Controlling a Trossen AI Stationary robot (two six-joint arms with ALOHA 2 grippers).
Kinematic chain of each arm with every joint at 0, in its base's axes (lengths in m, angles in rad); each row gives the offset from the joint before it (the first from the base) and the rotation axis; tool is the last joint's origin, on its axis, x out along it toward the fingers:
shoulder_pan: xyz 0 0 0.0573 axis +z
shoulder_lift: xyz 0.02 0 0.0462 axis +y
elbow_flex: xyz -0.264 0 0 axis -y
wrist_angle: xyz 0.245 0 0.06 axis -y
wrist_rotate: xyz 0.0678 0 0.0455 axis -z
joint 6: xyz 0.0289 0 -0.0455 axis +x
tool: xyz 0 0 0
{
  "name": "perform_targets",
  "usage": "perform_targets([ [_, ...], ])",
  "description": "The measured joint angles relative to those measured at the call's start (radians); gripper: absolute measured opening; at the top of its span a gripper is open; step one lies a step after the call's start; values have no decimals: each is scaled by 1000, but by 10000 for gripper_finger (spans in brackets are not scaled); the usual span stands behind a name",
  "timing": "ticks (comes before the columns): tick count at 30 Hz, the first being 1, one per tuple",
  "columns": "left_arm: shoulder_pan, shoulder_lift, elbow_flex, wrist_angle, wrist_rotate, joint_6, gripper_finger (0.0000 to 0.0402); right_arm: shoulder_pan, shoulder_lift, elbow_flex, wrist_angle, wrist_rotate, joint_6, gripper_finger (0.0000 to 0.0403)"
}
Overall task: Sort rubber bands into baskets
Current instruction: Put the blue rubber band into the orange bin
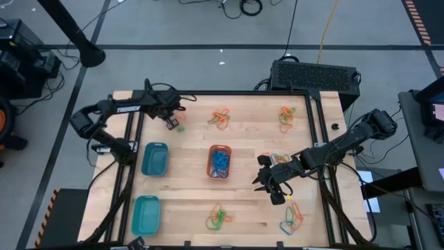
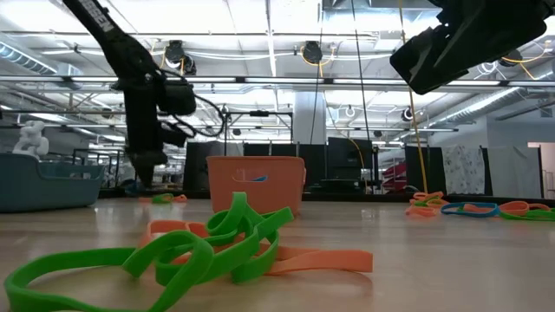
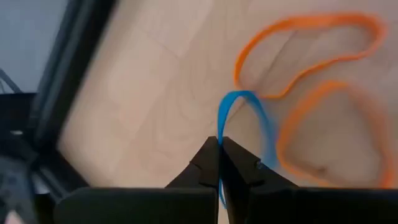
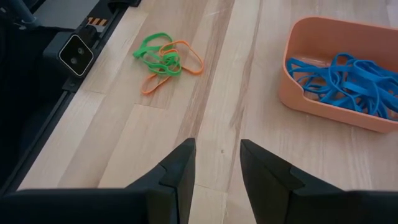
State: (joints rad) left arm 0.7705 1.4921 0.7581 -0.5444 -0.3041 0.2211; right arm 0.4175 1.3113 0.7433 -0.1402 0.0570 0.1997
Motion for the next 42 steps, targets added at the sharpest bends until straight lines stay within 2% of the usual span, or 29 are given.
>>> perform_targets([
  [8,-28,-222,5,-84,30,-50,3,0,0,0,0,0,1,118],
  [10,-44,-283,5,-85,116,-82,3,0,0,0,0,0,1,118],
  [15,-133,-402,5,-75,433,-201,3,0,0,0,4,0,1,118],
  [17,-203,-431,5,-49,487,-252,2,0,0,0,14,1,1,118],
  [20,-341,-438,5,-5,484,-318,2,-2,0,0,40,17,-2,118],
  [22,-438,-431,5,41,458,-350,2,-5,0,0,56,66,-2,118],
  [26,-618,-388,5,177,376,-398,2,-15,0,0,52,178,-3,118],
  [31,-785,-300,5,363,273,-400,2,-39,0,0,53,203,-3,118],
  [36,-876,-151,5,555,181,-399,2,-54,0,0,53,203,-3,118],
  [42,-892,12,5,718,136,-377,2,-57,0,0,53,203,-3,118],
])
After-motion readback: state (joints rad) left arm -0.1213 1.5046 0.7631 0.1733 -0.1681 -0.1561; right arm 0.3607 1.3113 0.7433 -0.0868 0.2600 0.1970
